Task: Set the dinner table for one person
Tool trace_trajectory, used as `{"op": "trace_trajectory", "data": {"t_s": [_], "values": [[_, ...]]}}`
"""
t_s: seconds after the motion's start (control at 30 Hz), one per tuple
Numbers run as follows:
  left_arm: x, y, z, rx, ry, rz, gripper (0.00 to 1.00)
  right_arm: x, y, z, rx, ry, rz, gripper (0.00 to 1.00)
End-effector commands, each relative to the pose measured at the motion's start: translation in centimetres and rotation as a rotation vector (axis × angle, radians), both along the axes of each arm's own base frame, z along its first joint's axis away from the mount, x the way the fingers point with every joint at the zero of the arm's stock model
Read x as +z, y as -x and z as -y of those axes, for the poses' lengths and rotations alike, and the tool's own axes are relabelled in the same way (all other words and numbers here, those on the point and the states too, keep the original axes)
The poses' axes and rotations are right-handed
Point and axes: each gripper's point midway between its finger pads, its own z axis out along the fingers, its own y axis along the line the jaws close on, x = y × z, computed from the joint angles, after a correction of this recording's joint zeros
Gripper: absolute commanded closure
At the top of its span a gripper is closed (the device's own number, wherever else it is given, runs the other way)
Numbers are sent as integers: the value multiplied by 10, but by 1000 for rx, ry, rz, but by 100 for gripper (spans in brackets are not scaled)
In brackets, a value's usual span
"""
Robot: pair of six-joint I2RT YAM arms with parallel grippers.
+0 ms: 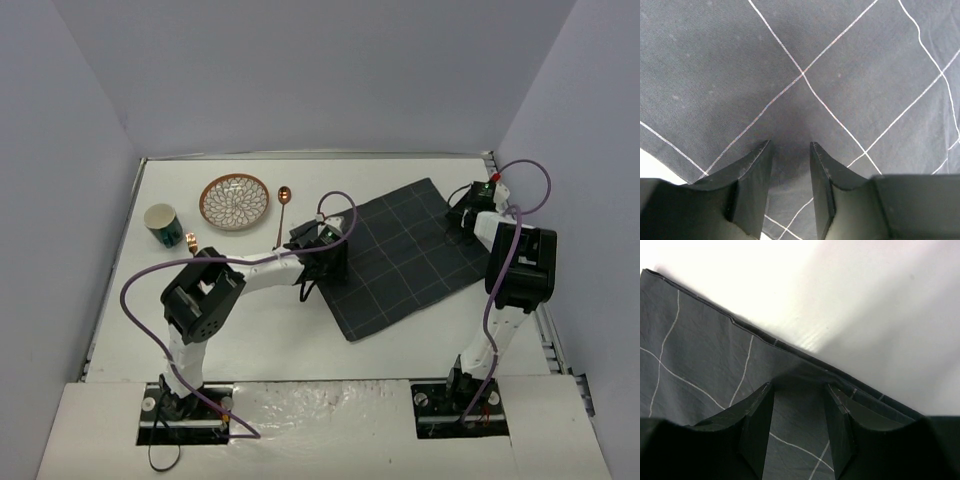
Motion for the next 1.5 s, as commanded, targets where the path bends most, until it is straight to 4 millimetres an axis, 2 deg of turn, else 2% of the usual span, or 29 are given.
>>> {"op": "trace_trajectory", "data": {"t_s": [0.0, 0.03, 0.1, 0.23, 0.33, 0.43, 0.53, 0.6, 0.67, 0.73, 0.83, 1.03, 1.23, 1.3, 1.47], "values": [[6, 6, -20, 67, -37, -17, 63, 4, -10, 7, 53, 40, -27, 58], [13, 2, -22, 69, -35, 1, 60, 13, -16, 7, 67, 52, -6, 58], [40, -14, -27, 62, -23, 65, 54, 39, -27, 4, 125, 78, 48, 58], [72, -37, -40, 53, -54, 148, 41, 99, -35, -18, 232, 127, 165, 52], [87, -60, -49, 53, -34, 185, 38, 122, -33, -34, 308, 151, 209, 49], [90, -85, -60, 70, -20, 200, 42, 131, -37, -50, 392, 169, 231, 47], [80, -103, -65, 58, -30, 197, 50, 127, -48, -71, 493, 199, 228, 47], [80, -112, -65, 48, -40, 213, 54, 126, -56, -83, 558, 240, 228, 45], [83, -122, -63, 40, -52, 237, 57, 121, -65, -89, 610, 283, 220, 44], [78, -127, -61, 22, -71, 246, 60, 112, -80, -96, 651, 284, 218, 43], [72, -131, -60, 10, -79, 251, 63, 102, -92, -100, 685, 279, 218, 43], [44, -128, -63, 13, -117, 204, 67, 76, -106, -109, 769, 302, 191, 41], [17, -116, -86, 90, -176, 133, 70, 38, -115, -104, 791, 320, 105, 41], [12, -110, -90, 128, -162, 104, 73, 19, -114, -103, 798, 314, 65, 41], [-13, -90, -104, 196, -190, 24, 85, -2, -118, -104, 803, 333, 20, 38]]}}
